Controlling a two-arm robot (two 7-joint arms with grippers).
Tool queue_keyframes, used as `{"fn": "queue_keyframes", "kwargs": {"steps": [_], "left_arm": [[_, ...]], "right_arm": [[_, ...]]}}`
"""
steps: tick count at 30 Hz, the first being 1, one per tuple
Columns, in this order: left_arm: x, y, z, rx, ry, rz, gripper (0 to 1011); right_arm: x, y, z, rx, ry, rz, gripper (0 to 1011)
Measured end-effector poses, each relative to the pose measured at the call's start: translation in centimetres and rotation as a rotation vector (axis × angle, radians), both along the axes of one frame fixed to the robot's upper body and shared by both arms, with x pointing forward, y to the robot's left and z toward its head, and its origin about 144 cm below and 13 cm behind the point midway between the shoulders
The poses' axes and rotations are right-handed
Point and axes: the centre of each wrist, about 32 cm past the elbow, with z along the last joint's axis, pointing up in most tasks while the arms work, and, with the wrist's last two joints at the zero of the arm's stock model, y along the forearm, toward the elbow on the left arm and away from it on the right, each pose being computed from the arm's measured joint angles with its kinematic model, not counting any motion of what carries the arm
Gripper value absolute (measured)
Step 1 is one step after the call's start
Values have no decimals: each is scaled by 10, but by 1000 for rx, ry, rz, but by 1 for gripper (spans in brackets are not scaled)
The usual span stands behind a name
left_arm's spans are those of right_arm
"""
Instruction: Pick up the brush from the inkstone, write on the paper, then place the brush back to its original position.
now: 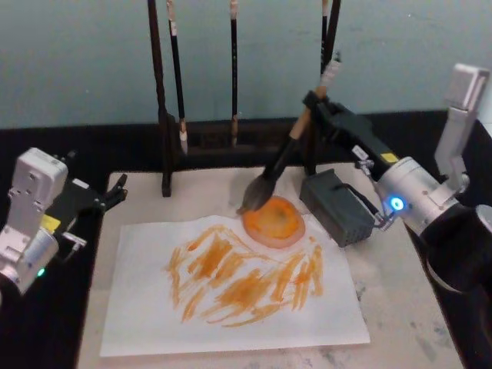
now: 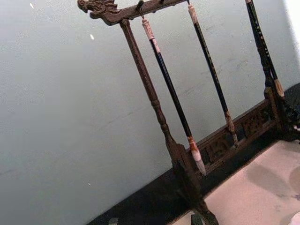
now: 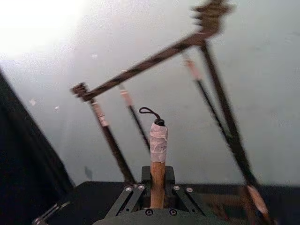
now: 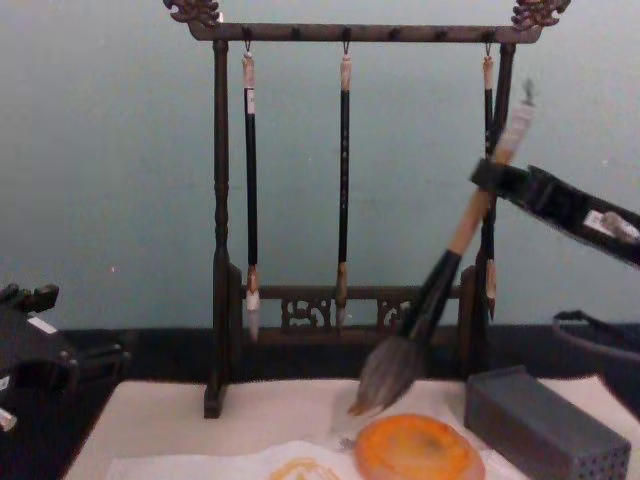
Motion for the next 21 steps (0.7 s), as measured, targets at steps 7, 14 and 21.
{"fn": "queue_keyframes", "kwargs": {"steps": [7,14,21], "left_arm": [[0,0,0,0,0,0,1001],[0,0,0,0,0,0,1001],[0,0,0,0,0,0,1001]], "right_arm": [[0,-11,-7,93,118,-57,175],[2,-16,-16,166,211,-99,175],[5,-23,-24,220,295,-132,175]]}}
